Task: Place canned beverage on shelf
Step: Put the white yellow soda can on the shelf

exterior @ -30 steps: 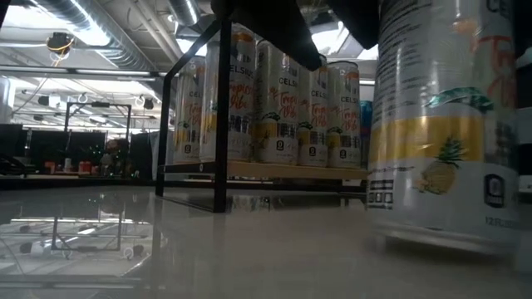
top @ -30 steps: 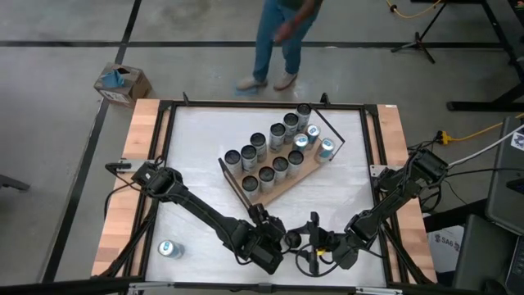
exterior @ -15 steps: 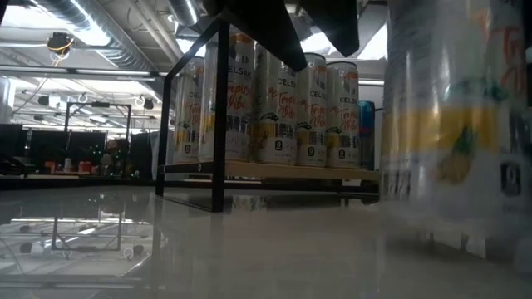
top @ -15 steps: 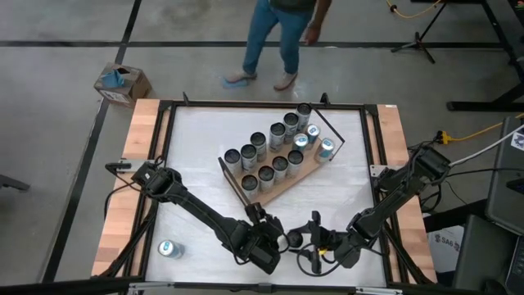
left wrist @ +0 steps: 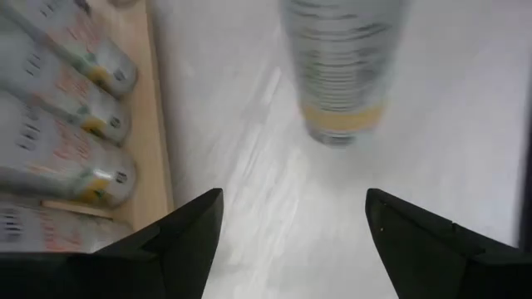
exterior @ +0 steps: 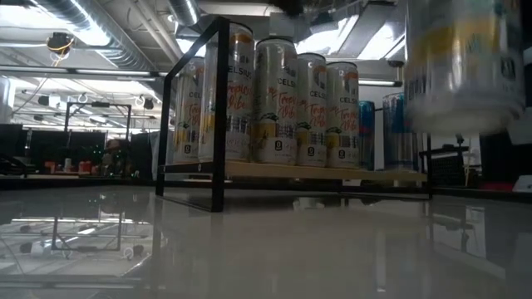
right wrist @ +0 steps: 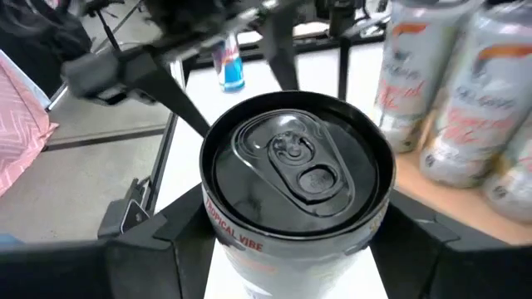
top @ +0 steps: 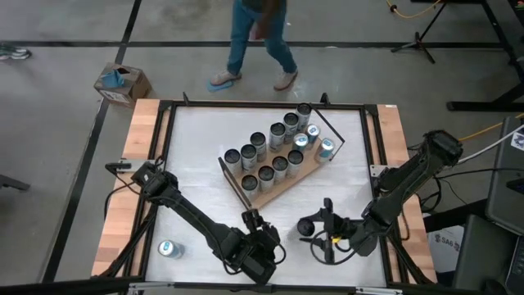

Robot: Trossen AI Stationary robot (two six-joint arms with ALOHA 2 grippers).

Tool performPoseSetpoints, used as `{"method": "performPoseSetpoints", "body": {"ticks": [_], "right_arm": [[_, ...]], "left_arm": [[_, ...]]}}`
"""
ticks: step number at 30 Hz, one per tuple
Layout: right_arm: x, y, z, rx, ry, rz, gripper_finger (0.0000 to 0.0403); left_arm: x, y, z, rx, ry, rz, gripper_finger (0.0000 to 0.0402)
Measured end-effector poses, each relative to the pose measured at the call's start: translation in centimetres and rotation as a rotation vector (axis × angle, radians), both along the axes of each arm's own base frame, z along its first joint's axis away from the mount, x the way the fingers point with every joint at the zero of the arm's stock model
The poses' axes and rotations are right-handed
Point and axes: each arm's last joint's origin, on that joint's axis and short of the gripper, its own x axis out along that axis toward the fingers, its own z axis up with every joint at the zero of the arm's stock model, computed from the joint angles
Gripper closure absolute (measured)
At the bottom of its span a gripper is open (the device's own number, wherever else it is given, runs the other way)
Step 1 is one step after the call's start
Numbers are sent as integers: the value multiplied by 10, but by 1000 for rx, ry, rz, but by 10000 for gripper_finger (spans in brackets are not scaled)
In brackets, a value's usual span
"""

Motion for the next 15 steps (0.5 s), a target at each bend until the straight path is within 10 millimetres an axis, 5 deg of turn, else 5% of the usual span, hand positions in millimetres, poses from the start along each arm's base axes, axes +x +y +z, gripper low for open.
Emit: {"method": "performPoseSetpoints", "body": {"ticks": [8,15], "right_arm": [[-24,-29,30,-46,-14,-75,159],[-41,-68,49,-108,-11,-212,159]], "left_arm": [[-11,-5,46,31,-13,-74,113],[-13,17,75,80,32,-191,113]]}}
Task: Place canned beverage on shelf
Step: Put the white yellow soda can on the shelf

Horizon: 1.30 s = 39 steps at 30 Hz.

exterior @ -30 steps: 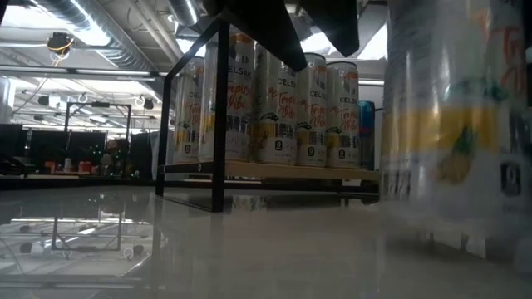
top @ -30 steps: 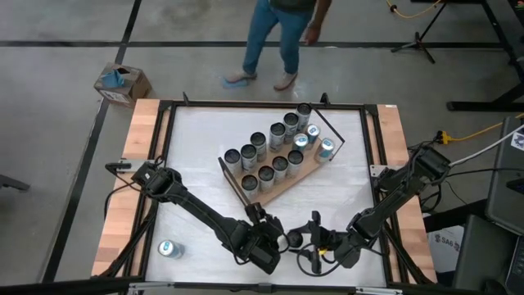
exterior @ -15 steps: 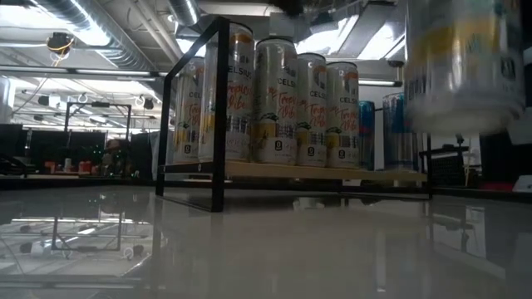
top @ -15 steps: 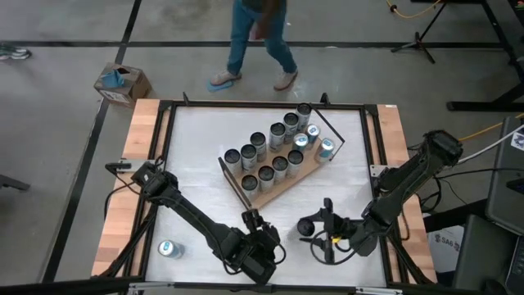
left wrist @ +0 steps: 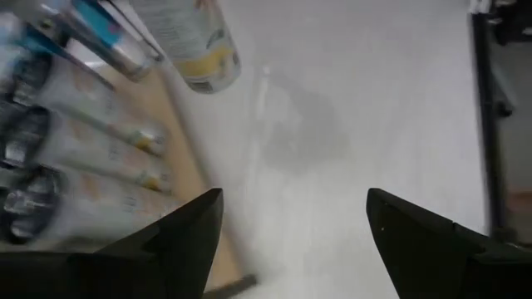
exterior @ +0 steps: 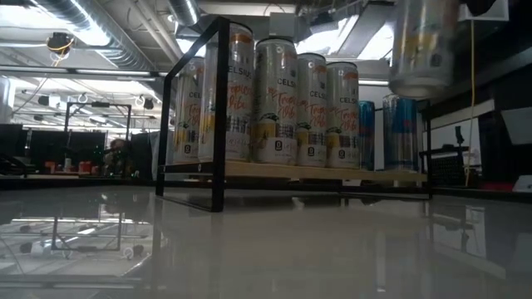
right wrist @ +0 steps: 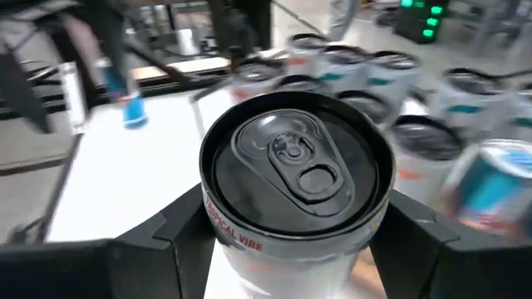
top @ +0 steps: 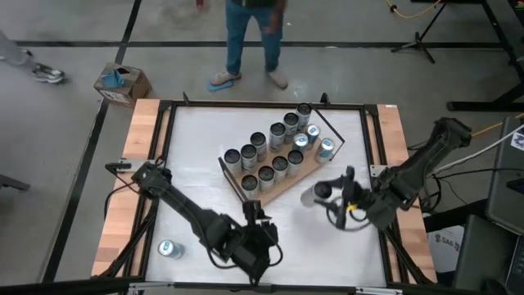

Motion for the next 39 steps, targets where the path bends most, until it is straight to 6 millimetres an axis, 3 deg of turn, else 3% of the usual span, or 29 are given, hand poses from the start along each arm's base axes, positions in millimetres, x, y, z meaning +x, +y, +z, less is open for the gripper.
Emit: {"method": "performPoseSetpoints", "body": {"ticks": [5,11,15,19,30,39], "right_arm": [[4,-34,-1,-30,83,-108,159],[15,-65,-7,-35,183,-201,159],[21,-79,-9,-56,216,-251,159],[25,-90,-9,-56,230,-266,159],[32,-111,-6,-49,226,-280,159],[37,-117,-6,-45,223,-288,159]], "left_arm": [[1,34,27,44,3,-48,113],[3,90,55,84,21,-85,113],[5,122,65,79,43,-95,113],[6,140,66,89,71,-89,113],[-4,151,79,78,53,-92,113],[-8,145,81,67,44,-91,113]]}}
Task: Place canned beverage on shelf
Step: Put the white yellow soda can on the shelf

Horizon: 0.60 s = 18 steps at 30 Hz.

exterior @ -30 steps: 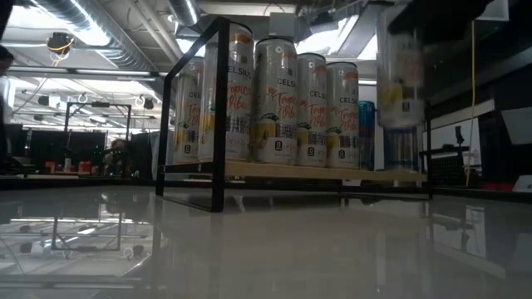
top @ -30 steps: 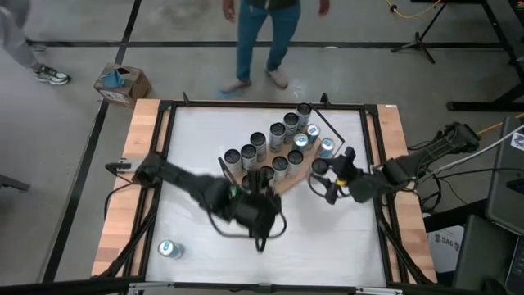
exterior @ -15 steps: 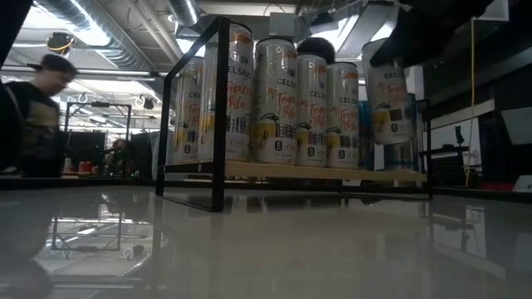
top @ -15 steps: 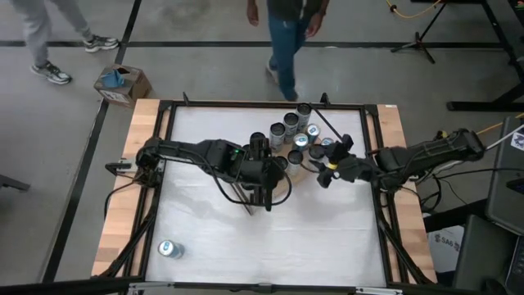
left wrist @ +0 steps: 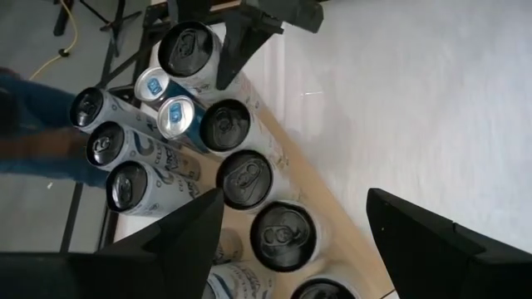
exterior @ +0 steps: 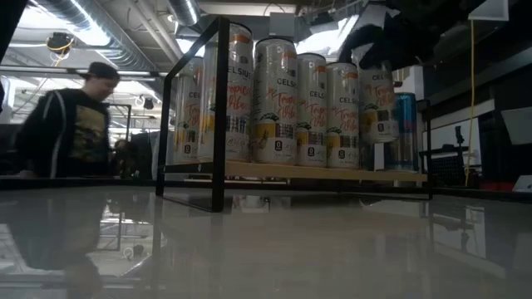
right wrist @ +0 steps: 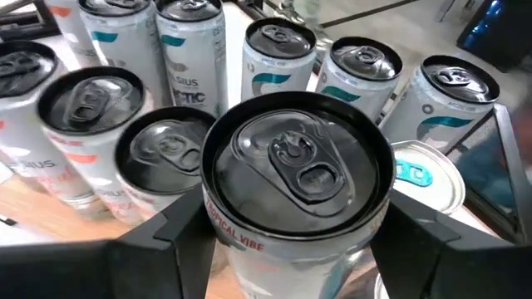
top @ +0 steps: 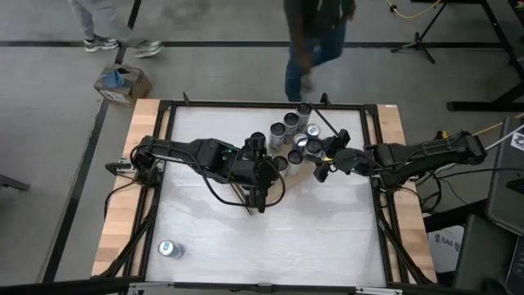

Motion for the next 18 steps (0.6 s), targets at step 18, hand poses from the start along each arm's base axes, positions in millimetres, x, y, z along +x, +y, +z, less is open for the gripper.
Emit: {"method": "performPoseSetpoints", "body": {"ticks": [18], "right_arm": [[0,1,-44,29,-96,16,159]], "left_arm": [[-3,-12,0,-31,-18,13,113]]}}
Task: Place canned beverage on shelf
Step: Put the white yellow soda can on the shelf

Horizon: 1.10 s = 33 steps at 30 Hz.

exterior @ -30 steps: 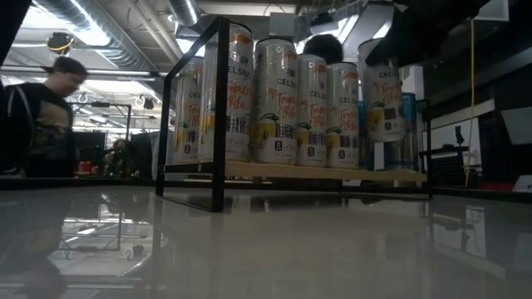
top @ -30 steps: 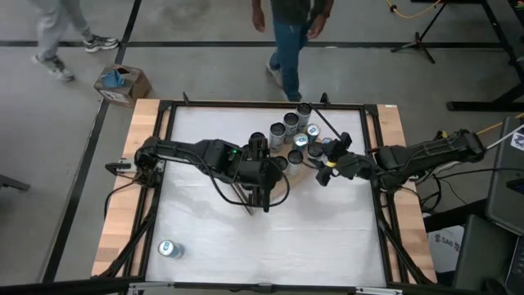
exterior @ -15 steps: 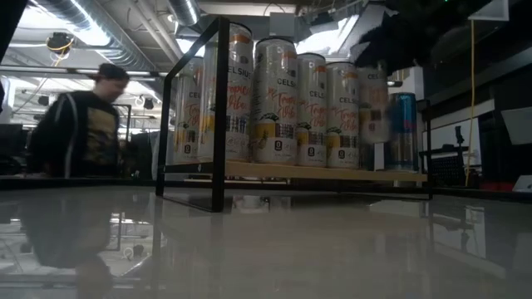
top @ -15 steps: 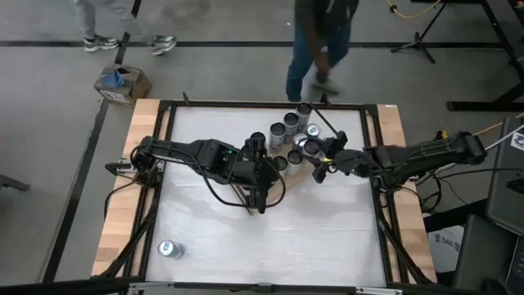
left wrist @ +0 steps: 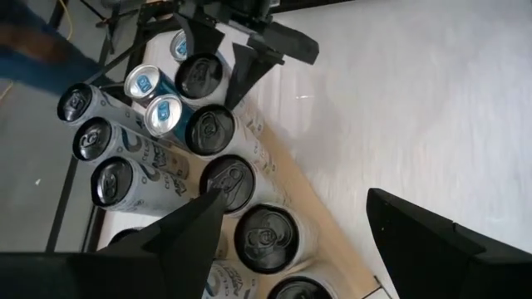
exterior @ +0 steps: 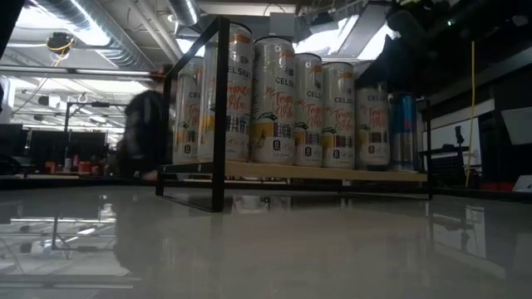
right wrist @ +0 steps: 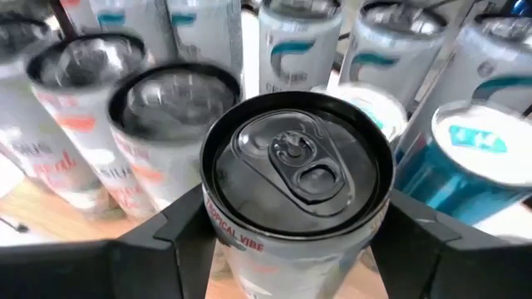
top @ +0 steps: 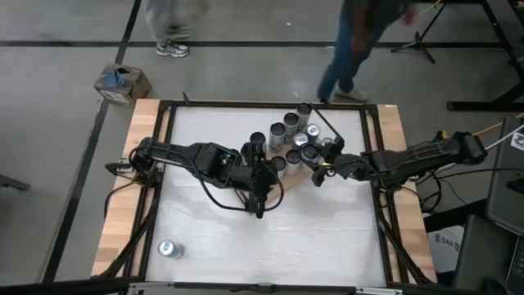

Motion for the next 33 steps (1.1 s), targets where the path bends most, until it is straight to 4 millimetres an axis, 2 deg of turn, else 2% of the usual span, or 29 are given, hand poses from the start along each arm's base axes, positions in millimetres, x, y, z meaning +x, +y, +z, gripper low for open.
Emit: {"method": "performPoseSetpoints", "body": {"ticks": [9,24,33], "right_arm": [[-1,0,-13,13,-38,20,159],[2,1,-18,18,-61,31,159],[9,2,-22,18,-67,26,124]], "left_arm": [[-3,-3,2,-6,-8,-5,113],[-9,-11,7,-15,-28,-9,113],[-11,-16,7,-30,-34,-8,113]]}}
